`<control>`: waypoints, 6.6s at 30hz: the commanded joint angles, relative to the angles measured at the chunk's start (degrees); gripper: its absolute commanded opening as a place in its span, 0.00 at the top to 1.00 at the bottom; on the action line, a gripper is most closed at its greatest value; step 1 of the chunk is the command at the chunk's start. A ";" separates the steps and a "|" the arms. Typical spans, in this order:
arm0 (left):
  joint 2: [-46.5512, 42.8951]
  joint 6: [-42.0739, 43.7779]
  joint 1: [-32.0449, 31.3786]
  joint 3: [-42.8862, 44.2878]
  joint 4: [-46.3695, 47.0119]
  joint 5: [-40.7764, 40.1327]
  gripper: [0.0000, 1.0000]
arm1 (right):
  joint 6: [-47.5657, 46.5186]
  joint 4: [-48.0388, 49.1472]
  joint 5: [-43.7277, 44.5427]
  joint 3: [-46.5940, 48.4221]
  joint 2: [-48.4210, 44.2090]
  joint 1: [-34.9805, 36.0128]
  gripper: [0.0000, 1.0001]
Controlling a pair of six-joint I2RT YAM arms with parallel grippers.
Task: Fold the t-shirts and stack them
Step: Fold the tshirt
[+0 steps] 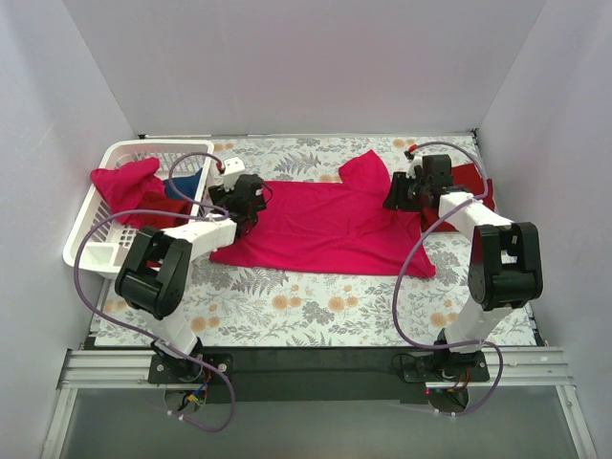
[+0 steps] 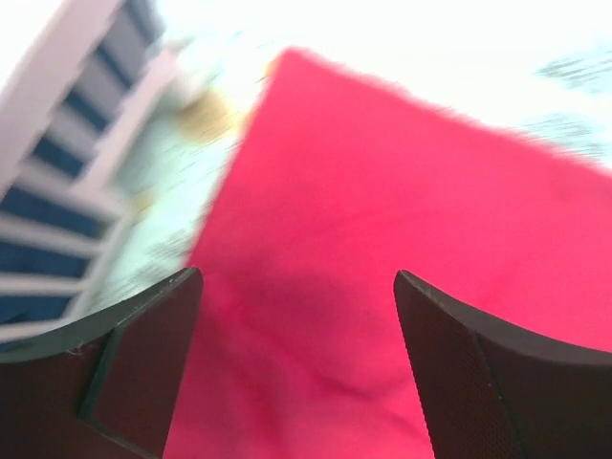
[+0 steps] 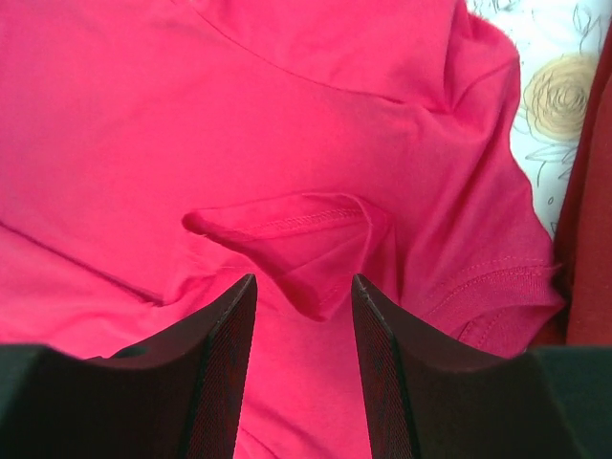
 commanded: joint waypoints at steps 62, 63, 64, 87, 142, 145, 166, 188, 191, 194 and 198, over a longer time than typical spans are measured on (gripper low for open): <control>-8.53 -2.49 -20.63 -19.75 22.07 5.12 0.18 | 0.94 -8.09 10.36 -21.78 -11.61 6.13 0.59; -11.94 -2.49 -20.81 -20.72 22.07 3.19 0.18 | 0.76 -8.09 10.45 -21.78 -11.52 6.13 0.59; -13.54 -2.58 -20.81 -21.60 21.98 2.21 0.18 | 0.59 -8.09 10.54 -21.69 -11.35 6.13 0.59; -16.81 -19.43 -19.84 -33.12 12.84 2.90 0.14 | -0.65 -7.13 12.03 -23.98 -14.15 6.22 0.59; -8.73 -3.64 -5.27 0.44 2.55 -4.40 0.08 | 1.55 -4.40 -1.94 -18.09 -24.26 6.13 0.53; -1.28 -1.44 -1.67 4.66 4.31 -3.16 0.08 | 1.55 -3.61 -2.55 -19.58 -24.61 6.04 0.53; 12.64 -8.81 1.87 11.09 -1.58 -8.87 0.12 | -0.29 0.08 -9.06 -22.13 -20.57 6.13 0.53; 12.99 -17.86 2.66 11.26 -12.11 -9.67 0.23 | -0.21 2.98 -13.19 -24.59 -20.13 8.06 0.52; 12.73 -19.62 4.06 10.91 -13.17 -6.59 0.26 | -0.29 2.98 -13.10 -25.03 -20.83 9.03 0.52; 12.37 -20.16 4.50 10.38 -13.27 -6.23 0.32 | -0.38 3.07 -13.10 -25.38 -21.54 9.56 0.51; 12.99 -19.90 4.77 11.17 -13.18 -6.06 0.38 | -0.47 2.98 -12.84 -25.47 -21.98 9.73 0.51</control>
